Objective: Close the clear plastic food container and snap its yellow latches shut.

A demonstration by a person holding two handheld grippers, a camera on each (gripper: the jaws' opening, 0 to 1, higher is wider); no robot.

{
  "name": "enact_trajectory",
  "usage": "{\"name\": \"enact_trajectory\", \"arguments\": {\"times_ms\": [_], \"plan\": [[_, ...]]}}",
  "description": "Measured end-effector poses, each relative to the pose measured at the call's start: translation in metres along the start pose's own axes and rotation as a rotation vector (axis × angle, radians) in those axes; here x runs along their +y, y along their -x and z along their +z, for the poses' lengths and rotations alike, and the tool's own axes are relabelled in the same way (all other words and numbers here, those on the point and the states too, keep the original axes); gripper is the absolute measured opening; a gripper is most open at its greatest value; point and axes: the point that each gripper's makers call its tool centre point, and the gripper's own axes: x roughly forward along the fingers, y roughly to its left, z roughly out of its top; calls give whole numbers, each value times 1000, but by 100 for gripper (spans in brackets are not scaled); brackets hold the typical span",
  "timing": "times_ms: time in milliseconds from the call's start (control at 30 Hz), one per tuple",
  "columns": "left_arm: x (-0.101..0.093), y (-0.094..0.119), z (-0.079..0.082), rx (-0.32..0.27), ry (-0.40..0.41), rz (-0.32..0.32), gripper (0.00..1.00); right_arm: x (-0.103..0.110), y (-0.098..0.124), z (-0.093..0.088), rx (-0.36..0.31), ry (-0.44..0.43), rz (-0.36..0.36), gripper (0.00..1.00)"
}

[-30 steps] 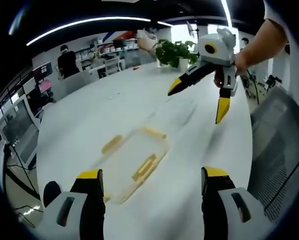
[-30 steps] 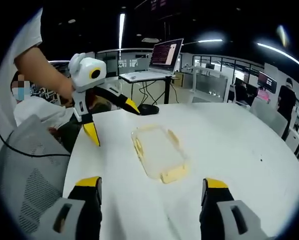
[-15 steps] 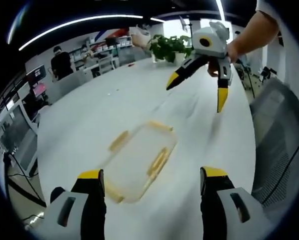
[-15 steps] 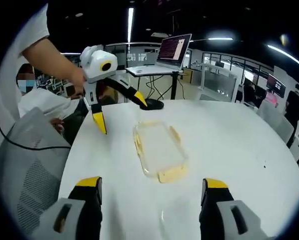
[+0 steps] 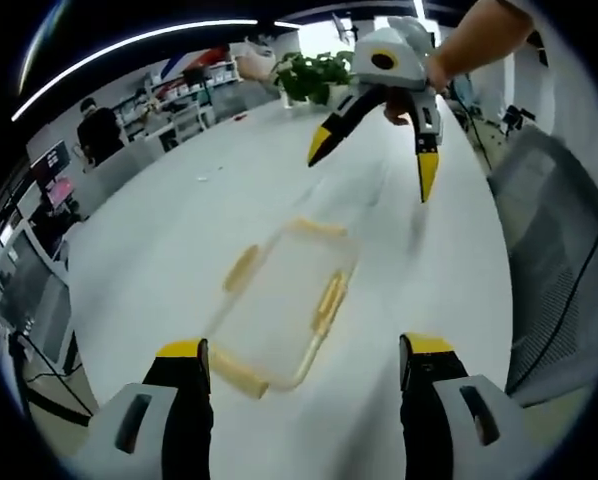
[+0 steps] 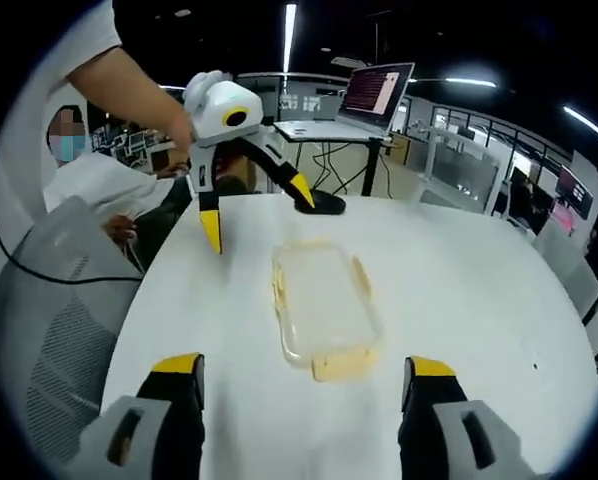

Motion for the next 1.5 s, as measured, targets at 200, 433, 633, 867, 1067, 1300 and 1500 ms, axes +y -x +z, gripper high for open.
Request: {"name": "enact_trajectory", "arguments": {"times_ms": [200,433,633,867,1067,1300,1500], "plan": [[9,-5,-7,26,-21,-15,75,-6,-9,-2,31,18,24,81],[18,-6,-16,62,-70,-28,74,-16,-16,-12,108,28,27,80],[27,-8,-21,85,-91,-45,73,-17,-24,-14,129,9,75,79],[35,-12,-26,125,-151,-82,73,-22,-31,-13,145,22,89,78],[46,-15,-32,157,-187,-95,73,-23,-37,-17,178,39,110,78],[46,-22,-41,206,-272,-135,71,-24,-43,-19,196,62,124,76],[48,-26,-46,239,-301,-168,67,-22,-49,-21,209,57,141,75]]}}
